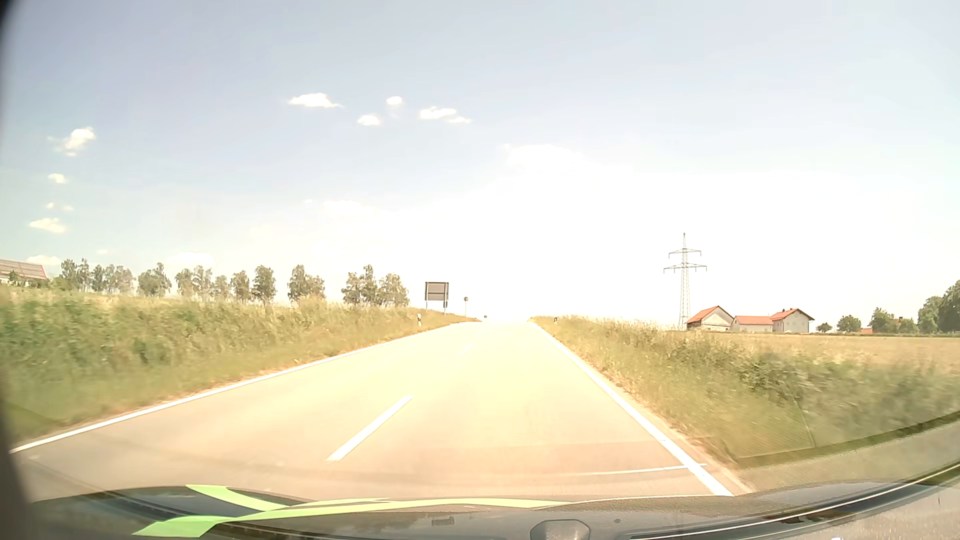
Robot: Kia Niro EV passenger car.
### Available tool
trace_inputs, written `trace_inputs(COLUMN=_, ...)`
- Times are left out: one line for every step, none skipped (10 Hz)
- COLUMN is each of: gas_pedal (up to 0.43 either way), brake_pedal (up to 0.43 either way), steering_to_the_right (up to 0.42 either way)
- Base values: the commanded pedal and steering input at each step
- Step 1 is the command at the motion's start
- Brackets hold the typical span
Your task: Follow the waypoints while adhering to traffic rules and regulations
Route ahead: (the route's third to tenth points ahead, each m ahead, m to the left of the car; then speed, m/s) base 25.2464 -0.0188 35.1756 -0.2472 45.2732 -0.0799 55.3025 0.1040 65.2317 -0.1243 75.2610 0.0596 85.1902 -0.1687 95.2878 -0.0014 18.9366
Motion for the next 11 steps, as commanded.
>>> trace_inputs(gas_pedal=0.319, brake_pedal=0.0, steering_to_the_right=0.001)
trace_inputs(gas_pedal=0.319, brake_pedal=0.0, steering_to_the_right=0.001)
trace_inputs(gas_pedal=0.331, brake_pedal=0.0, steering_to_the_right=0.001)
trace_inputs(gas_pedal=0.339, brake_pedal=0.0, steering_to_the_right=0.001)
trace_inputs(gas_pedal=0.35, brake_pedal=0.0, steering_to_the_right=0.0)
trace_inputs(gas_pedal=0.35, brake_pedal=0.0, steering_to_the_right=0.0)
trace_inputs(gas_pedal=0.35, brake_pedal=0.0, steering_to_the_right=0.0)
trace_inputs(gas_pedal=0.35, brake_pedal=0.0, steering_to_the_right=0.001)
trace_inputs(gas_pedal=0.35, brake_pedal=0.0, steering_to_the_right=0.0)
trace_inputs(gas_pedal=0.331, brake_pedal=0.0, steering_to_the_right=0.001)
trace_inputs(gas_pedal=0.311, brake_pedal=0.0, steering_to_the_right=0.0)
